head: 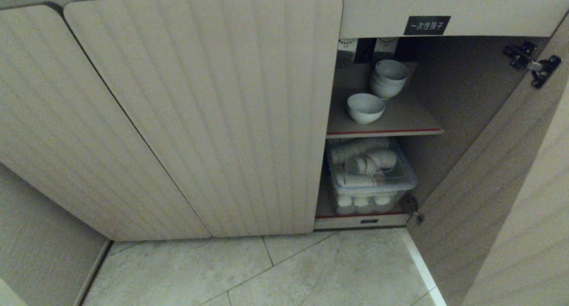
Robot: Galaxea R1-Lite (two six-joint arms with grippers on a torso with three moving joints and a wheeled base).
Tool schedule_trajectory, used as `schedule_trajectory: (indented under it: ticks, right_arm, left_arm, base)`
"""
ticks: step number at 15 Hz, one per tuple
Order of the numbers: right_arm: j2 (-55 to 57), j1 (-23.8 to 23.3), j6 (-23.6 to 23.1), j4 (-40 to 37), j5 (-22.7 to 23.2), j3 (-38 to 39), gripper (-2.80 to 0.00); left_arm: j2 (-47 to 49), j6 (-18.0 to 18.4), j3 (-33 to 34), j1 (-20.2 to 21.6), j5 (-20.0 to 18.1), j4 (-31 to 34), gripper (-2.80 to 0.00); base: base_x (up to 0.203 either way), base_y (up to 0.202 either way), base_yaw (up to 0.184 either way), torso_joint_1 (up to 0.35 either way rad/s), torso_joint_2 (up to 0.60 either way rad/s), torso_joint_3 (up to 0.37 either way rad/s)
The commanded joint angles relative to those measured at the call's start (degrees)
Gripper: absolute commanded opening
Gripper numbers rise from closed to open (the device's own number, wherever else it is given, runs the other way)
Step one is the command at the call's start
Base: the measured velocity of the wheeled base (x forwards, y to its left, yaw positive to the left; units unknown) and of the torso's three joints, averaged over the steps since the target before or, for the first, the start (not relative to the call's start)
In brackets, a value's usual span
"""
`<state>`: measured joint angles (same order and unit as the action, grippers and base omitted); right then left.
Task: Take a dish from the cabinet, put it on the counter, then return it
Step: Take the bowl from the cabinet
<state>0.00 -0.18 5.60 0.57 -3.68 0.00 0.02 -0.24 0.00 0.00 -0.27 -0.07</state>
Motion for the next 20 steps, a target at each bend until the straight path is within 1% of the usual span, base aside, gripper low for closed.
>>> schedule_trajectory:
  ticks: [1, 8, 15, 17, 18, 20]
  right_arm:
    - [0.1, 0.0, 0.0, 0.0, 0.0, 0.0, -2.8]
    - [0.1, 0.0, 0.0, 0.0, 0.0, 0.0, -2.8]
    - [0.0, 0.0, 0.0, 0.0, 0.0, 0.0, -2.8]
    - [0.0, 0.1, -1.5, -0.1, 0.2, 0.0, -2.8]
    - [0.0, 0.1, -0.7, -0.1, 0.2, 0.0, -2.8]
    - [0.0, 0.1, -0.6, 0.0, 0.2, 0.0, -2.8]
  left_arm:
    - [0.0, 0.0, 0.0, 0.0, 0.0, 0.0, -2.8]
    - [0.0, 0.0, 0.0, 0.0, 0.0, 0.0, -2.8]
    - [0.0, 0.0, 0.0, 0.0, -0.1, -0.1, -2.8]
    - [0.0, -0.1, 0.0, 0.0, -0.1, -0.1, -2.8]
    - [0.0, 0.0, 0.0, 0.0, -0.1, -0.1, -2.8]
    - [0.0, 0.0, 0.0, 0.0, 0.0, -0.1, -2.8]
  base:
    - [0.199, 0.0, 0.005, 0.006, 0.0, 0.002]
    - [0.182, 0.0, 0.002, 0.004, 0.0, 0.003]
    - [0.0, 0.0, 0.0, 0.0, 0.0, 0.0]
    - [0.0, 0.0, 0.0, 0.0, 0.0, 0.0]
    - [0.0, 0.0, 0.0, 0.0, 0.0, 0.0]
    - [0.0, 0.0, 0.0, 0.0, 0.0, 0.0]
